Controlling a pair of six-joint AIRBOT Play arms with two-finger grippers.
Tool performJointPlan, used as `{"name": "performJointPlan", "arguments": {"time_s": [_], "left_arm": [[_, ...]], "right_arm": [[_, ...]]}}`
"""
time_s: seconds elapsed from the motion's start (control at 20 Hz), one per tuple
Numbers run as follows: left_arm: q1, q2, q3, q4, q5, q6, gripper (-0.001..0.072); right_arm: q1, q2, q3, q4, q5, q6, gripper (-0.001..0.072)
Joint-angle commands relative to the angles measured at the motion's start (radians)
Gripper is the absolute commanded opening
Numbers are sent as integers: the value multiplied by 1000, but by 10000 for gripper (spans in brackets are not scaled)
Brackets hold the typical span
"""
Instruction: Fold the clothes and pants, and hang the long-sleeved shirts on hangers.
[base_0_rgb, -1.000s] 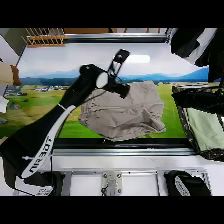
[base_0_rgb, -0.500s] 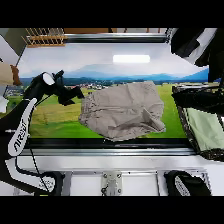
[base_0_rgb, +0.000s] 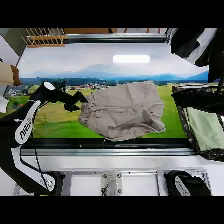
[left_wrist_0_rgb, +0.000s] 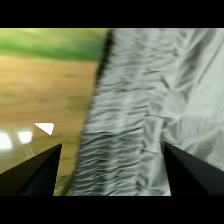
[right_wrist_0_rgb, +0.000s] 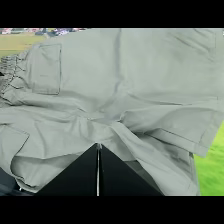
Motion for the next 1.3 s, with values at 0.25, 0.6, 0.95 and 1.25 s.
{"name": "performJointPlan", "arguments": {"time_s": [0.25, 0.6, 0.95, 1.25], "left_arm": [[-77, -34, 172, 31, 0, 14, 13], [-21, 37, 227, 108, -26, 16, 13], [-24, 37, 225, 107, -23, 17, 13], [-24, 37, 225, 107, -23, 17, 13]], "right_arm": [[-44, -93, 0, -58, -4, 83, 8], [-261, -536, 0, -82, -106, 108, 665], [-205, -900, 59, 166, -231, -48, 639], [-76, -1033, 196, 220, -231, -50, 640]]}}
